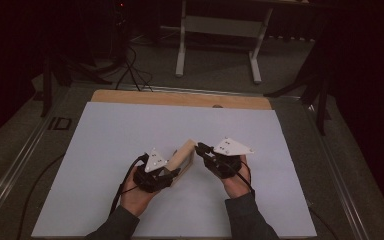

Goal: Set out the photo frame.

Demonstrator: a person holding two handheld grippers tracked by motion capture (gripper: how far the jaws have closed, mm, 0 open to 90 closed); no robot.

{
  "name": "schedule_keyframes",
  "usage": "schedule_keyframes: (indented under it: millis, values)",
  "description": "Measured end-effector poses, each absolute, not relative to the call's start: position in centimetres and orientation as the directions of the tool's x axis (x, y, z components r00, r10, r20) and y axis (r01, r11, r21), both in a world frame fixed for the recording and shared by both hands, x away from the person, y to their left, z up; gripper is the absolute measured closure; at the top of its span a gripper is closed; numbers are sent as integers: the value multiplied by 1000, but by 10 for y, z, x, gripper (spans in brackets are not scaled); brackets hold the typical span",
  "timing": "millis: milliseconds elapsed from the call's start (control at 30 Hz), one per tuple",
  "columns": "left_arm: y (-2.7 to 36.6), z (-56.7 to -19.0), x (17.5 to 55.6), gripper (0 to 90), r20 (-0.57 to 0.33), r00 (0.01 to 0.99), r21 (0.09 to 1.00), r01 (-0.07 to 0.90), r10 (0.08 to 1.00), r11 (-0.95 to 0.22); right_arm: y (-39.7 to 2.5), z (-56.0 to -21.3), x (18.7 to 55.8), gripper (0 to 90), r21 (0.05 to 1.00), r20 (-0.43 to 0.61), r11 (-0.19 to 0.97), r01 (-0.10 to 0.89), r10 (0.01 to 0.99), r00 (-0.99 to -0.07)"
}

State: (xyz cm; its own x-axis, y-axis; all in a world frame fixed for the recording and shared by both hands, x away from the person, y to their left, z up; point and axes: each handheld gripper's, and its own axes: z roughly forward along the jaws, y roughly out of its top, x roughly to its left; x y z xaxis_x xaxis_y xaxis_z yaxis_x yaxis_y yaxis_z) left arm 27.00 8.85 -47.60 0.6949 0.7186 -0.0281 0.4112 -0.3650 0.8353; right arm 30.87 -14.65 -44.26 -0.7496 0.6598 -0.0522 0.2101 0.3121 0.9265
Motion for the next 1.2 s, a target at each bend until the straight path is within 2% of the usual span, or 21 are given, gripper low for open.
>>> schedule_keyframes:
  millis: [333, 1200]
  values:
    - [78, -478, 262, 602, -1, 761, 846, 347, 649, -405, -147, -447, 311, 892, 921, -49, 317, 228, 674, -737]
    - [77, -478, 257, 599, 21, 783, 846, 318, 622, -428, -141, -457, 319, 896, 913, -54, 326, 244, 691, -721]
